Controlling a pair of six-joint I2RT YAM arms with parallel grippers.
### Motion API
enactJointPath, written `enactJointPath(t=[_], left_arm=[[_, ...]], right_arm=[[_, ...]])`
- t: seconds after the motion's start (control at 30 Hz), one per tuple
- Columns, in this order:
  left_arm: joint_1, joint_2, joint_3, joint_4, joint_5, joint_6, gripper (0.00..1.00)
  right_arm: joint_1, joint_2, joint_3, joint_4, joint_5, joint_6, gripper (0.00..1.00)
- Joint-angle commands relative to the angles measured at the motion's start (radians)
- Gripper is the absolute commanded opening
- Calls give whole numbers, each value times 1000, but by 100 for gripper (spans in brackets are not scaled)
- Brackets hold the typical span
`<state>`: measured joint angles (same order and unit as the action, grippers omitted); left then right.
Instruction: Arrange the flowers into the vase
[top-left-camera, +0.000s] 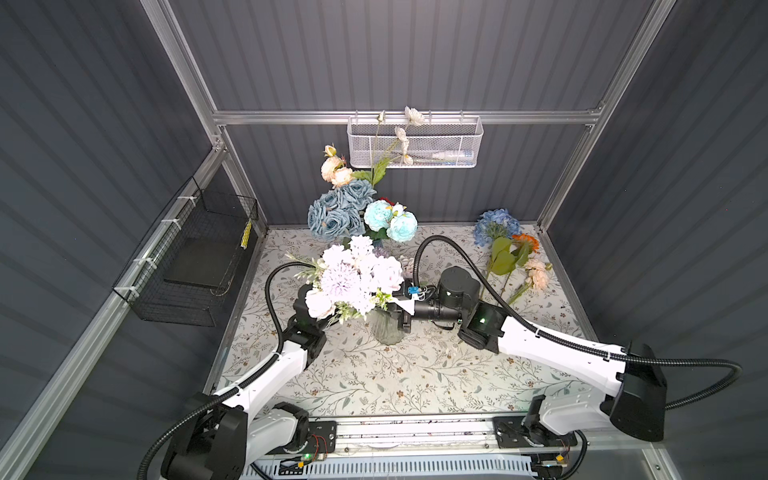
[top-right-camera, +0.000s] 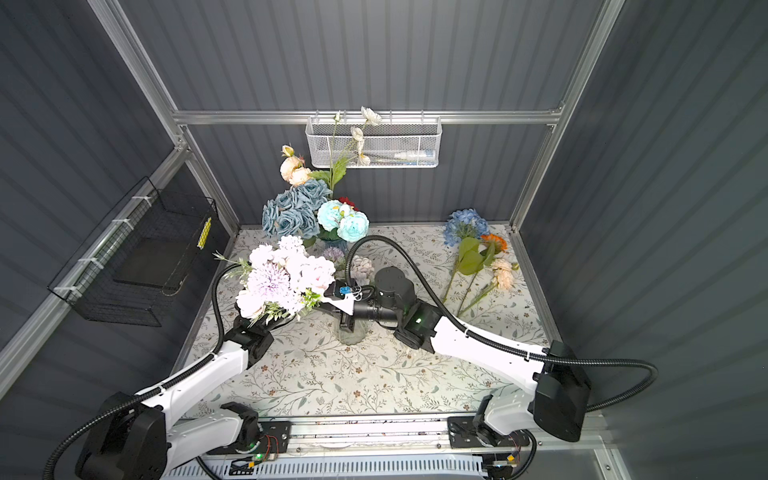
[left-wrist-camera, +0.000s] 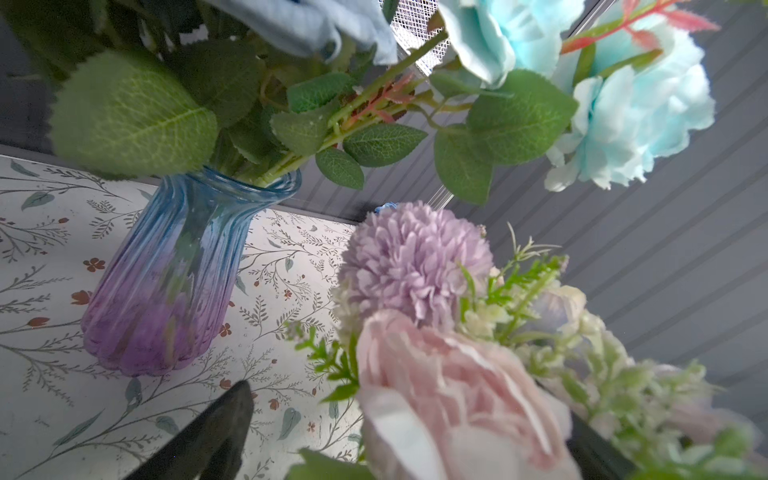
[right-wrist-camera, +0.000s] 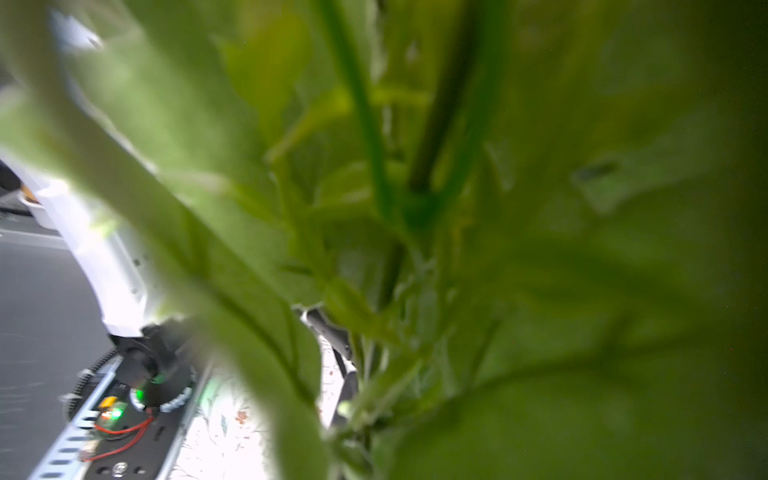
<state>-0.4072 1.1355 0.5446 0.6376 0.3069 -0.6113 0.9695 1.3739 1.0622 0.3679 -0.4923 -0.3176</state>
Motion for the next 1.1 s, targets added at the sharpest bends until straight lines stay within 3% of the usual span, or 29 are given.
enactJointPath(t=[0.0,0.37,0.6,0.93,1.07], left_arm=[[-7,-3,38,24,15,-4,99],[-7,-20,41,9,15,-3,99],[-7,-76,38,-85,9,21,99],[-8,-304,64,-587,-68,180,99],[-8,-359,69,-711,-93,206,99]], right_arm=[[5,-12,4,49,47,-82,0],[8,61,-52,49,140,-159,0],[8,82,-95,67,224,-186,0],[5,80,-89,44,313,-147,5],[0,94,-72,12,347,-130,5]])
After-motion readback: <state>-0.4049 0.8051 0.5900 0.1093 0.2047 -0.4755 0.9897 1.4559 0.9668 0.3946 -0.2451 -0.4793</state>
